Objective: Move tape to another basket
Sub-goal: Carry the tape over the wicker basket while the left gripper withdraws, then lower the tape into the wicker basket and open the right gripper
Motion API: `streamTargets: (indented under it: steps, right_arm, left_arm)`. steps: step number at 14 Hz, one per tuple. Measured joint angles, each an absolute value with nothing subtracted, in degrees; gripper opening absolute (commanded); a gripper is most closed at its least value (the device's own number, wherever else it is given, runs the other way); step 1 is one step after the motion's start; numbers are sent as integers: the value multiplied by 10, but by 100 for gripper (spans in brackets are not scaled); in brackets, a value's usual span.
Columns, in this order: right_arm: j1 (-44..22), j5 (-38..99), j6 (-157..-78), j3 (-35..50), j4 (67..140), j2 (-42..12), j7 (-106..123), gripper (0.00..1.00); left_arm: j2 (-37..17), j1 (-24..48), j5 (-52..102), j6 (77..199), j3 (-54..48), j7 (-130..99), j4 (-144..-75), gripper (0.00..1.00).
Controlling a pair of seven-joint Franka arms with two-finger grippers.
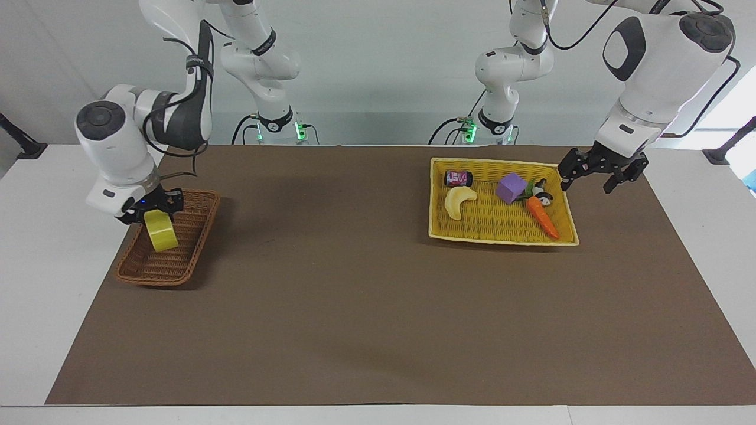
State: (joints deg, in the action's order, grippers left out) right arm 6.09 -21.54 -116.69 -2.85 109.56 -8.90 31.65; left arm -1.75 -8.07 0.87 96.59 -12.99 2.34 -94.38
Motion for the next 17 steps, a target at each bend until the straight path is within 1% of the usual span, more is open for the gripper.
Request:
streamTargets:
  steps: [1,4,5,7,10,13,14,15,16,17]
  right_arm:
    - [55,-258,-1190,-28,1115,-89,317,0]
    - [43,-334,-1214,-28,1133,-89,317,0]
    - [42,-340,-1220,-28,1135,-88,317,0]
    - [38,-367,-1232,-28,1144,-86,297,0]
    - [27,-439,-1266,-28,1182,-87,197,0]
    - [25,-447,-1273,-28,1199,-87,178,0]
    - [25,-447,-1276,-28,1202,-87,178,16]
    - [25,-447,-1284,-29,1206,-87,178,38]
    - [26,-447,-1290,-29,1211,-87,178,66]
    - [27,-448,-1298,-30,1216,-87,178,91]
  left_arm:
    - [-17,-64,9,958,-114,23,-942,100]
    - [-15,66,8,947,29,27,-938,100]
    - [-13,80,8,941,48,33,-936,100]
    - [-12,69,8,910,43,41,-918,100]
    - [-12,30,8,853,-3,42,-871,100]
    - [-15,27,7,848,-8,42,-864,100]
    - [-16,26,7,848,-8,42,-864,100]
    - [-17,25,7,848,-8,42,-864,100]
    - [-17,23,7,848,-7,42,-864,100]
    - [-17,17,7,848,-7,42,-864,100]
